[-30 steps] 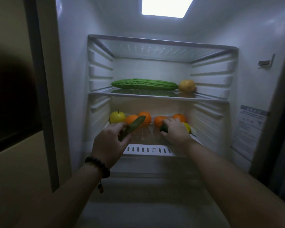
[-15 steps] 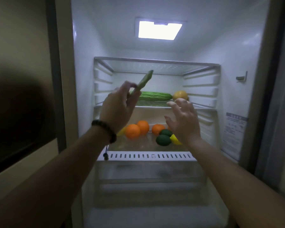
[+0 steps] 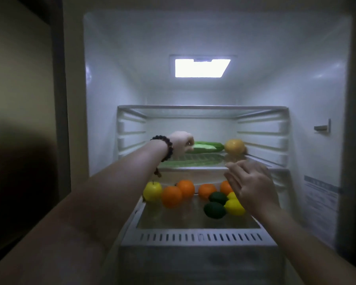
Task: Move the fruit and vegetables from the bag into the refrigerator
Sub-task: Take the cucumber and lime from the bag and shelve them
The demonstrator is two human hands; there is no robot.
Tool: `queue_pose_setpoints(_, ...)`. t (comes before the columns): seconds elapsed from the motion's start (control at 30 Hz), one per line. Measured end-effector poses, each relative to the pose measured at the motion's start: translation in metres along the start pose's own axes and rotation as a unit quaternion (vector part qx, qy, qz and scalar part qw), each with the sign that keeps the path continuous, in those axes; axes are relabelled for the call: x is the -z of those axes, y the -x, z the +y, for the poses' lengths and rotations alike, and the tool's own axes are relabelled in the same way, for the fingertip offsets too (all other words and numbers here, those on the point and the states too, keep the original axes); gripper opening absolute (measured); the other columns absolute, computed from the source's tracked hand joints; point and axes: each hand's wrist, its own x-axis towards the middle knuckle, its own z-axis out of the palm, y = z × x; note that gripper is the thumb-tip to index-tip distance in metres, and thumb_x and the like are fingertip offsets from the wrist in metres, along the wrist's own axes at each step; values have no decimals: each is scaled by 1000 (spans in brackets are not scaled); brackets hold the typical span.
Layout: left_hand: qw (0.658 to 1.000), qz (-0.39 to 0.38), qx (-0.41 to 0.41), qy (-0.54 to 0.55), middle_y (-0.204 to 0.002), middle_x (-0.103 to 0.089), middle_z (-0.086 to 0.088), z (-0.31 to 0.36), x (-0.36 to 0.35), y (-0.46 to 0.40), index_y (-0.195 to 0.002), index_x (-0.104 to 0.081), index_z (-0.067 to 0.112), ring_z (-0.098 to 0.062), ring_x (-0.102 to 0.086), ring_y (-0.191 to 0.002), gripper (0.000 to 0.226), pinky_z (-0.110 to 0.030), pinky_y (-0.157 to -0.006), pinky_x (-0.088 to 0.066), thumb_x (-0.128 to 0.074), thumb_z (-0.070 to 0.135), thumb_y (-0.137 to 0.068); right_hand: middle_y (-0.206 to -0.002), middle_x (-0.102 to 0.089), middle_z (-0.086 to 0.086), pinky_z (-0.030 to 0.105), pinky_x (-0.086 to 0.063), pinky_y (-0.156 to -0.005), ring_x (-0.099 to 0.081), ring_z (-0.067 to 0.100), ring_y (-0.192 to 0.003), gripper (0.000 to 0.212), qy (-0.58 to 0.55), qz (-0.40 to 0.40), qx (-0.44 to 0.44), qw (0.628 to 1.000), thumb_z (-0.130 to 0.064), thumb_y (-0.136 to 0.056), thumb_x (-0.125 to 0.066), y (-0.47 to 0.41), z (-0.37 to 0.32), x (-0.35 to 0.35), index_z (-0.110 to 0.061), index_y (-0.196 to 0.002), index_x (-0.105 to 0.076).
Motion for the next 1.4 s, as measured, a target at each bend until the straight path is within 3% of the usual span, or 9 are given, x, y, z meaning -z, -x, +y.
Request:
queue_pose_setpoints(0.17, 999, -34, 31, 10, -108, -58, -4, -8, -8, -33, -113, -64, 17, -20, -53, -91, 24, -26, -77, -40, -60, 27, -91, -105, -64, -1, 39, -42, -89, -56, 22, -99, 46, 17, -10, -4, 1000, -50, -94, -29, 0, -1, -3, -27, -114, -63)
queue_pose_setpoints(0.3, 998, -37, 50, -10, -112, -61, -7, -14, -21, -46, -112, -65, 15, -24, -57, -101, 25, -26, -80, -40, -61, 26, -90, -105, -64, 1, 39, -41, -87, -57, 23, -98, 46, 19, 10, -2, 1000, -49, -94, -31, 1, 1, -6, -24, -113, -64)
queue_pose_setpoints(0.5, 997, -53, 62, 5, -110, -63, -6, -19, -29, -49, -113, -63, 15, -21, -59, -98, 32, -30, -85, -48, -67, 30, -85, -105, -65, 4, 37, -35, -88, -57, 25, -99, 45, 15, 27, -5, 1000, -48, -94, -32, 2, -1, -7, -23, -111, -65)
queue_pose_setpoints(0.77, 996, 35, 77, 40, -124, -58, -6, -9, 3, -16, -129, -53, 16, -21, -55, -110, 46, -32, -93, -45, -55, 40, -91, -110, -64, 2, 37, -33, -91, -55, 24, -103, 47, 6, 6, -18, 1000, -50, -95, -29, 2, -6, -2, -23, -114, -63)
queue_pose_setpoints(1.0, 992, 77, 102, 6, -143, -44, -6, 7, 20, 42, -139, -42, 17, -23, -43, -128, 56, -39, -102, -40, -43, 50, -93, -118, -62, 2, 41, -32, -105, -50, 24, -114, 52, 4, -41, -39, 998, -51, -94, -26, 3, -14, 9, -23, -123, -59)
queue_pose_setpoints(1.13, 986, 138, 93, 5, -141, -47, -8, 33, 24, 81, -138, -42, 15, -23, -43, -128, 57, -42, -103, -39, -38, 51, -94, -146, -42, 3, 40, -11, -118, -26, 23, -140, 49, 23, -115, -48, 992, -45, -98, -34, 7, -21, 22, -25, -143, -37)
queue_pose_setpoints(1.2, 983, 163, 80, 25, -140, -47, -9, 51, 20, 103, -139, -41, 14, -24, -43, -127, 56, -42, -103, -38, -38, 49, -95, -154, -29, 3, 40, -8, -119, -14, 22, -145, 53, 24, -143, -65, 987, -44, -98, -35, 14, -26, 31, -27, -147, -28)
queue_pose_setpoints(1.4, 986, 162, 36, 30, -143, -44, -5, 93, -11, 163, -143, -35, 20, -20, -36, -132, 59, -38, -107, -30, -34, 54, -94, -155, -26, 6, 42, -11, -118, -15, 24, -144, 53, -5, -153, -99, 983, -45, -96, -38, 58, -39, 61, -25, -145, -31)
